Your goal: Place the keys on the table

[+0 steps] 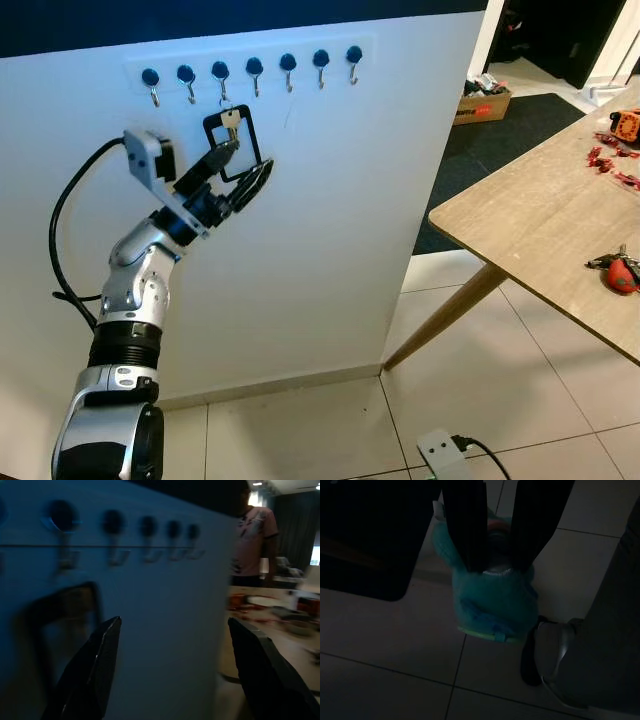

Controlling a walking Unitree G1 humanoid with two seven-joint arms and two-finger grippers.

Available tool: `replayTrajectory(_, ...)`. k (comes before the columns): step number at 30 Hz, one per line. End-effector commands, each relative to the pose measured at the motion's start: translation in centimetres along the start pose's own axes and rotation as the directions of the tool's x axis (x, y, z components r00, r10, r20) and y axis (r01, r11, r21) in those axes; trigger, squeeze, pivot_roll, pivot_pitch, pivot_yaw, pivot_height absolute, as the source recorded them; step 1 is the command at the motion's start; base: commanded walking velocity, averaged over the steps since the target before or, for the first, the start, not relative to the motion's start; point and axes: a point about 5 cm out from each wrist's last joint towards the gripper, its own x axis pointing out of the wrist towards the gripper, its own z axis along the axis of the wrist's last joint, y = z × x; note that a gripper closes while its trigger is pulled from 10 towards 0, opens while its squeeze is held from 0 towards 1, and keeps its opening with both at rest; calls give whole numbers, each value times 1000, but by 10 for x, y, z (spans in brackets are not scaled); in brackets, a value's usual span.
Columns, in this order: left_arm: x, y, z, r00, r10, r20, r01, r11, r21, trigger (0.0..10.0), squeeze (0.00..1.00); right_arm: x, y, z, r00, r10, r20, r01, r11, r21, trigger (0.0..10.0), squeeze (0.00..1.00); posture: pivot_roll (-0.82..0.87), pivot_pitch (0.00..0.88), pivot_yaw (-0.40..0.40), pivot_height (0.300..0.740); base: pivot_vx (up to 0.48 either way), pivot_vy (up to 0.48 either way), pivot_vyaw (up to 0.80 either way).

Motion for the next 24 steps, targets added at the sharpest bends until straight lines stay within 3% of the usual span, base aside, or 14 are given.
replayTrajectory(1, -1, 2, -5, 999, 27, -22, -26, 1000, 11, 10000, 0, 0, 2, 1, 1000, 3, 1, -3, 1000, 7, 10000, 0, -119, 57, 68, 740, 0, 0, 0)
replayTrajectory(5, 4, 10, -12, 990, 115, -86, -109, 991, 72, 10000, 0, 1, 4, 3, 1000, 5, 4, -5, 1000, 8, 10000, 0, -124, 58, 73, 740, 0, 0, 0)
replayTrajectory(12, 6, 13, -12, 987, 136, -90, -127, 987, 93, 10000, 0, 1, 5, 4, 1000, 6, 6, -6, 1000, 13, 10000, 0, -131, 62, 81, 740, 0, 0, 0)
replayTrajectory(24, -9, 32, -11, 960, 265, -87, -252, 958, 139, 10000, 0, 0, 3, -4, 1000, 9, -7, -9, 1000, 15, 10000, 0, -135, 63, 80, 740, 0, 0, 0)
